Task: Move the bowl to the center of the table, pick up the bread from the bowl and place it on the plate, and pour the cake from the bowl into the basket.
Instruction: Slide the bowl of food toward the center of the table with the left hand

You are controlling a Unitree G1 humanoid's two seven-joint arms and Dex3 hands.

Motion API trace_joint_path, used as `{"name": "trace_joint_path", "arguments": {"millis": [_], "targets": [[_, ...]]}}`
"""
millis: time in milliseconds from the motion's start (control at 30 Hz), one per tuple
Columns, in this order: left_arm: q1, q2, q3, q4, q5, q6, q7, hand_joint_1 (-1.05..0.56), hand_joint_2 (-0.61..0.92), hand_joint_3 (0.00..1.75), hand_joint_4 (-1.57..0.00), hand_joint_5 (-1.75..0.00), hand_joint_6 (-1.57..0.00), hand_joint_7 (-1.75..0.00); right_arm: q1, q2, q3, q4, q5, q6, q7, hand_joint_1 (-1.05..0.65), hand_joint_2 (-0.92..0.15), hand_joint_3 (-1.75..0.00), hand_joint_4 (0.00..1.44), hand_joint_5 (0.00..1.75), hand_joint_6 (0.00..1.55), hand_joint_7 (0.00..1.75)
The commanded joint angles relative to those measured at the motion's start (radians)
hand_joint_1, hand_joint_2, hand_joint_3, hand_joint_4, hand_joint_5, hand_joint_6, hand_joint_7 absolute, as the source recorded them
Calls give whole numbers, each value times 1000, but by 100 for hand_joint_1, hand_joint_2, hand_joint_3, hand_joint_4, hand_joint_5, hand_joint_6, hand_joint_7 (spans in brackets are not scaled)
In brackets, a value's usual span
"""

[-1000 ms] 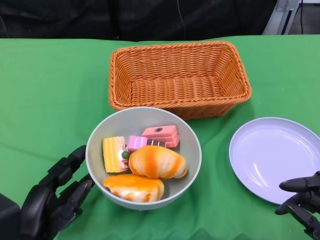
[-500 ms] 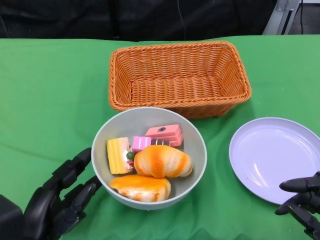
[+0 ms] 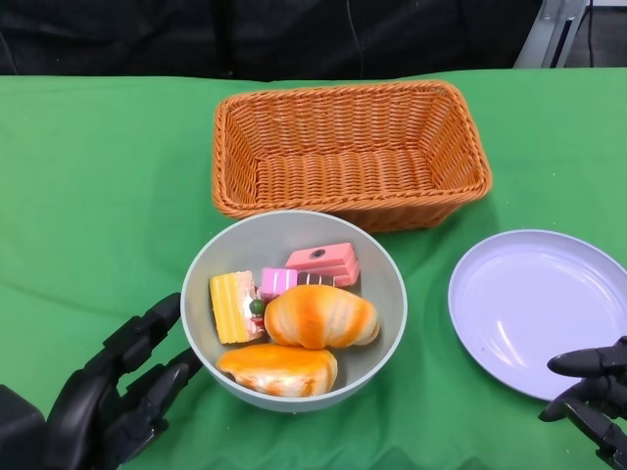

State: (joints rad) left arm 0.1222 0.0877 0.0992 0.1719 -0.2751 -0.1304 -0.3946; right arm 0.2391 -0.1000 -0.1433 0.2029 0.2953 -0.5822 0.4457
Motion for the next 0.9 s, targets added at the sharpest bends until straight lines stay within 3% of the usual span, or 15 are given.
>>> {"name": "trace_joint_path", "arguments": {"millis": [33, 300, 567, 900], "targets": [[-4, 22, 22, -29, 34, 6, 54, -84, 92, 36, -47, 0, -33, -1, -2, -3, -11, 8, 2, -17, -5, -32, -92, -11, 71, 126, 66, 82], [-23, 21, 50, -18, 113, -43, 153, -75, 92, 29, -49, -2, -38, -2, 4, -2, -8, -1, 6, -8, -5, -32, -92, -11, 70, 126, 66, 82], [-33, 10, 103, -71, 145, -46, 288, -68, 92, 16, -66, -6, -57, -6, -1, -1, -7, 6, -2, -18, -7, -31, -92, -12, 70, 126, 66, 82], [-16, 15, 144, -135, 130, -251, 286, -62, 92, 11, -78, -5, -70, -4, -3, 2, -4, 11, -13, -22, -17, -31, -92, -12, 70, 126, 66, 82]]}}
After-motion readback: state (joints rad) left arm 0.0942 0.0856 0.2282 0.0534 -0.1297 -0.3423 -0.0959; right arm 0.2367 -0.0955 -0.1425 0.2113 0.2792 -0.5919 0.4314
